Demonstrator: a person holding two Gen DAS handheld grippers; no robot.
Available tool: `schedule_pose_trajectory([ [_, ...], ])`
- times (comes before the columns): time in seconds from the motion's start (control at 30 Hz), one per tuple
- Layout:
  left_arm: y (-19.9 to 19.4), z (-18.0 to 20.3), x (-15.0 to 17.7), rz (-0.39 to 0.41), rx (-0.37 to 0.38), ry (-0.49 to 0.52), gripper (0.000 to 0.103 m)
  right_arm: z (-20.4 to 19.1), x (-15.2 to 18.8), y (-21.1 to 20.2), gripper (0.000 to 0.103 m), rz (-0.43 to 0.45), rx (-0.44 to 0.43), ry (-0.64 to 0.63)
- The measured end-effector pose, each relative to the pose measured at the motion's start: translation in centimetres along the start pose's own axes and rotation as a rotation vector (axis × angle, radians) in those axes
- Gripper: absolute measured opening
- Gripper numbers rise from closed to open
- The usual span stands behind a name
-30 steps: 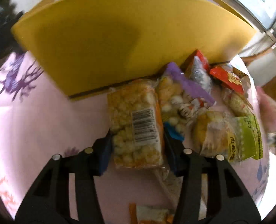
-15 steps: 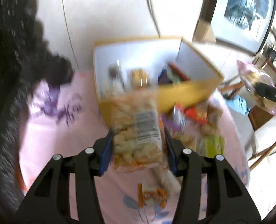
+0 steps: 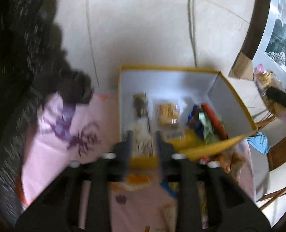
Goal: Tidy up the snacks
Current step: 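Release the cracker pack into the box with the left gripper while the right holds the biscuit bag above it, then grasp a second orange cracker pack with the left gripper while the right holds the biscuit bag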
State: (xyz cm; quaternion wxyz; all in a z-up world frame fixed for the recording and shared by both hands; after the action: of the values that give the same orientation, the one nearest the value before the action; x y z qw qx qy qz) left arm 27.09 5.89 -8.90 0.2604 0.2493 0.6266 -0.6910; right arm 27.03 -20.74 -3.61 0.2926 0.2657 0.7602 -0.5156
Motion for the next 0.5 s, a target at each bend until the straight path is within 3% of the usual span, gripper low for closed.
schedule_pose_trajectory([
  [0.03, -0.4, -0.8, 1.5, 0.006, -0.024, -0.031, 0.088, 0.3, 1.0, -0.7, 0.052, -0.001, -0.011, 0.008],
  [0.07, -0.4, -1.5, 2.6, 0.018, -0.057, -0.059, 0.096, 0.5, 1.4, -1.0, 0.052, -0.007, -0.029, 0.019],
  [0.1, -0.2, -2.2, 4.0, 0.011, -0.094, -0.086, 0.096, 0.7, 2.0, -1.5, 0.052, -0.012, -0.038, 0.031],
  [0.33, 6.4, -5.7, 10.0, -0.246, -0.235, -0.152, 0.096, 1.5, 4.0, -3.5, 0.052, -0.019, -0.018, 0.019],
  [0.43, 6.8, -8.1, 11.1, -0.259, -0.283, -0.218, 0.096, 1.8, 4.7, -4.9, 0.052, -0.007, -0.003, 0.000],
  [0.5, 6.9, -9.6, 11.5, -0.257, -0.240, -0.321, 0.097, 2.0, 5.1, -5.7, 0.052, 0.005, 0.011, -0.004],
])
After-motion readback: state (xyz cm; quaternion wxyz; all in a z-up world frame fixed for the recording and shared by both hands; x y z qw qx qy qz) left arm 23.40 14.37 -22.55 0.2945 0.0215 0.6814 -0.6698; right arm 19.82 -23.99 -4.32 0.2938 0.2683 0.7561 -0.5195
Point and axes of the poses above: each gripper's, at about its wrist camera, not at the fingertips, and y roughly the way its jaws point, z to its right, x to its underside, the point moved 1 cm from there along y, roughly the way its jaws point, and after that the axes turned 2 degrees about z, right-handed, at the moved point
